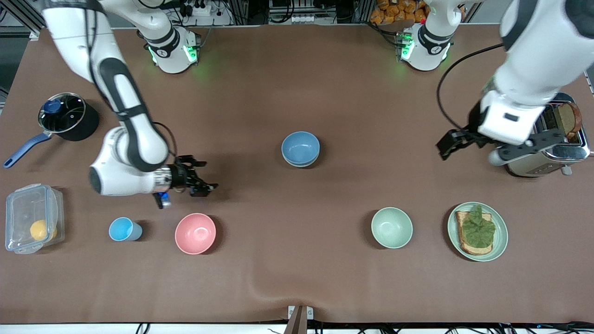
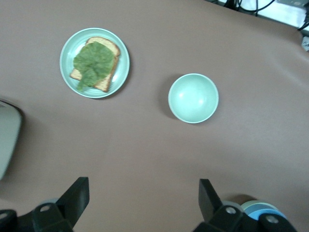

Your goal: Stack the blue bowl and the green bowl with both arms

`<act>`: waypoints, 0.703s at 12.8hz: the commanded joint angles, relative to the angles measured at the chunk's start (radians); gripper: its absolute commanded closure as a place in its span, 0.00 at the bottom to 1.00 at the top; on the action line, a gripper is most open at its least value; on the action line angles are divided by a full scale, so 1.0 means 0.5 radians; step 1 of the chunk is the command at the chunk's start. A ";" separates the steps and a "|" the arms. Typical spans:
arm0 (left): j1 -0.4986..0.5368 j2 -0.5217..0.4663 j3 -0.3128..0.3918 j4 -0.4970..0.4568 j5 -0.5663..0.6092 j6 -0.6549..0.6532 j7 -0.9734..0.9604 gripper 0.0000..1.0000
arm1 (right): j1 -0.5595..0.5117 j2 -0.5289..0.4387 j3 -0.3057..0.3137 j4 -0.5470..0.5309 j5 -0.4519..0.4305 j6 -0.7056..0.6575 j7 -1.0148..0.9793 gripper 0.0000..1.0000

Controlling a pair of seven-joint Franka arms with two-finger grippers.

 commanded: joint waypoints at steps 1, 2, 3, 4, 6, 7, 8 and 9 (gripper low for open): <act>-0.183 -0.079 0.263 0.007 -0.068 -0.132 0.199 0.00 | -0.091 -0.203 0.017 -0.036 -0.317 -0.068 -0.056 0.00; -0.171 -0.082 0.276 0.025 -0.068 -0.142 0.281 0.00 | -0.143 -0.289 0.017 -0.046 -0.497 -0.083 -0.108 0.00; -0.165 -0.083 0.282 0.031 -0.071 -0.169 0.355 0.00 | -0.201 -0.360 0.021 -0.046 -0.636 -0.098 -0.199 0.00; -0.165 -0.086 0.297 0.040 -0.072 -0.194 0.386 0.00 | -0.277 -0.427 0.021 -0.046 -0.716 -0.120 -0.315 0.00; -0.159 -0.089 0.325 0.059 -0.072 -0.240 0.426 0.00 | -0.376 -0.538 0.021 -0.040 -0.818 -0.123 -0.588 0.00; -0.156 -0.089 0.361 0.062 -0.072 -0.258 0.523 0.00 | -0.416 -0.584 0.021 -0.037 -0.870 -0.108 -0.714 0.00; -0.150 -0.092 0.374 0.065 -0.087 -0.276 0.594 0.00 | -0.456 -0.642 0.021 -0.036 -0.895 -0.099 -0.837 0.00; -0.138 -0.092 0.395 0.065 -0.142 -0.286 0.613 0.00 | -0.462 -0.709 0.021 -0.036 -0.919 -0.102 -0.944 0.00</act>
